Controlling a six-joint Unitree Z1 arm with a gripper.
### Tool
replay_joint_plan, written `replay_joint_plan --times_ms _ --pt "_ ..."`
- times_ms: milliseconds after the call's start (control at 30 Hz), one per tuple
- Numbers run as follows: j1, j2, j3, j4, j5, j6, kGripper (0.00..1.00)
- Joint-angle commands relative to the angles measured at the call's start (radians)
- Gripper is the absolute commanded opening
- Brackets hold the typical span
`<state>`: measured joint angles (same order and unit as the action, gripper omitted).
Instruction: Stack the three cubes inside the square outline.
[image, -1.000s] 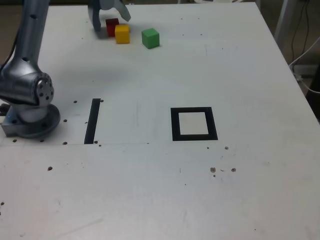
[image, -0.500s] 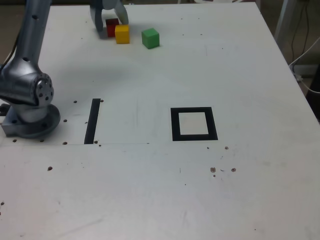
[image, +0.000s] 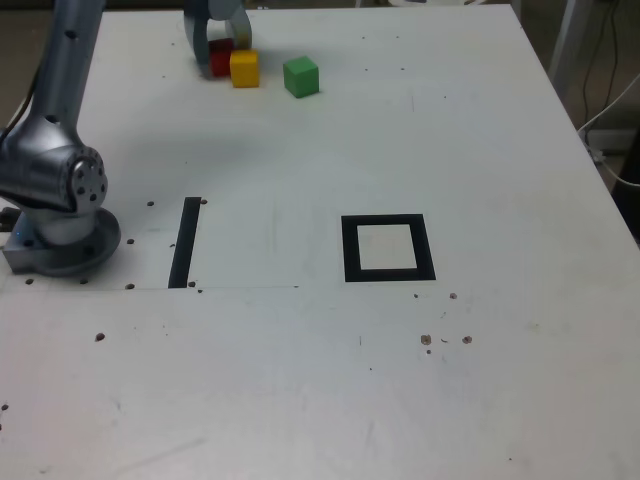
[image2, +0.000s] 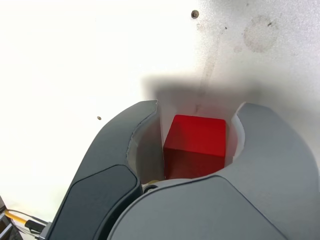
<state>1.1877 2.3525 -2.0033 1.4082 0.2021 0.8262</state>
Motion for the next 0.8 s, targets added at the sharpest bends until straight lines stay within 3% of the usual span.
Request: replay_joint_plan --times_ms 0,433,767 --pt "-0.003 -0.001 -0.006 0.007 0.002 -0.003 0.30" --pt "-0.087 -0.108 -0.045 0.087 -0.001 -0.029 0.30" --pt "-0.277 -0.274 0.025 0.147 0.004 -0.097 0.30"
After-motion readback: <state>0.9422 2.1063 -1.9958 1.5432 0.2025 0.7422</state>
